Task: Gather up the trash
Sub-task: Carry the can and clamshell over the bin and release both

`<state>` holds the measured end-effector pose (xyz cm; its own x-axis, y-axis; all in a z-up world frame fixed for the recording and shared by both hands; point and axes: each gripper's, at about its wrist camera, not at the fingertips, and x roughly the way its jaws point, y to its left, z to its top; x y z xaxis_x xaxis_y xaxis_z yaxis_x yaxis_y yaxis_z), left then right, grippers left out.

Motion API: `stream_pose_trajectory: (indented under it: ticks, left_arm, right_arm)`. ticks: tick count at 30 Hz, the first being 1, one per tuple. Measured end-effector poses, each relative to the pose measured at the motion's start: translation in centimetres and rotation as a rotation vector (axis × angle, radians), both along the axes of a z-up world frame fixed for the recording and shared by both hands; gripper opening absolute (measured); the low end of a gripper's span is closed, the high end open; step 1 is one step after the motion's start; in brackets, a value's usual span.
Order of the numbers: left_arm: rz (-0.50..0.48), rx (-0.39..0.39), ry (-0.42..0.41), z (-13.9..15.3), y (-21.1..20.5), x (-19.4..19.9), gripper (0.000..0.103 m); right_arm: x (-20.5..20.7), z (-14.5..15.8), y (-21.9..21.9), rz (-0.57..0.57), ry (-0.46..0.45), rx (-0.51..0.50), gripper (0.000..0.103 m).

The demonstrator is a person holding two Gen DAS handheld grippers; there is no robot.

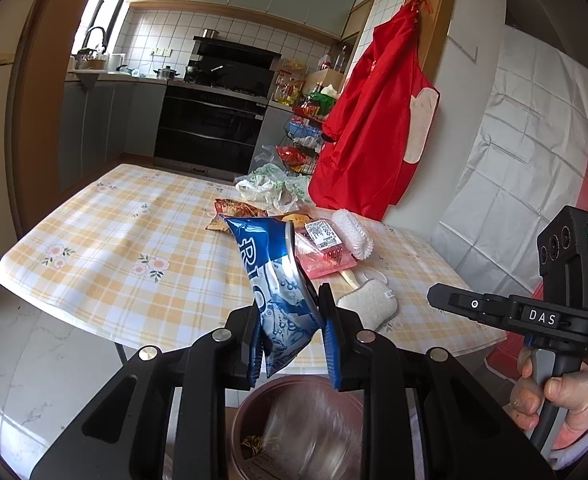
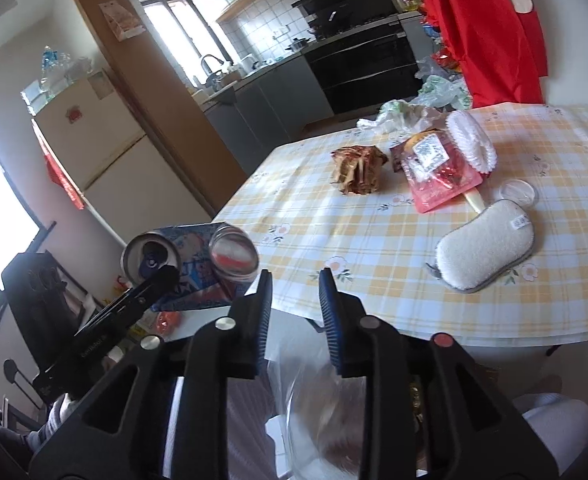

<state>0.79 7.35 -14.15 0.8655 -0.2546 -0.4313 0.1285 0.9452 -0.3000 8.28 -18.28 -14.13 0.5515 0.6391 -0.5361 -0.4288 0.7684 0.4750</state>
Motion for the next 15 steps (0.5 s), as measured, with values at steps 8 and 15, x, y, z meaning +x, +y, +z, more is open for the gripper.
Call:
stream_pose_trajectory:
  ticks: [8,15]
  left_arm:
    - [-0.018,0.006,0.026,-0.7,-0.7,0.1,0.024]
    - [-0.032,0.011,0.029,-0.8,-1.2,0.2,0.024]
  right_arm:
    - [-0.1,0.4,-1.7,-0.097,-0.044,-0.042,0.064]
    - [-0.3,0.8,-3.1,-0.125,-0.062,-0.029,0.065]
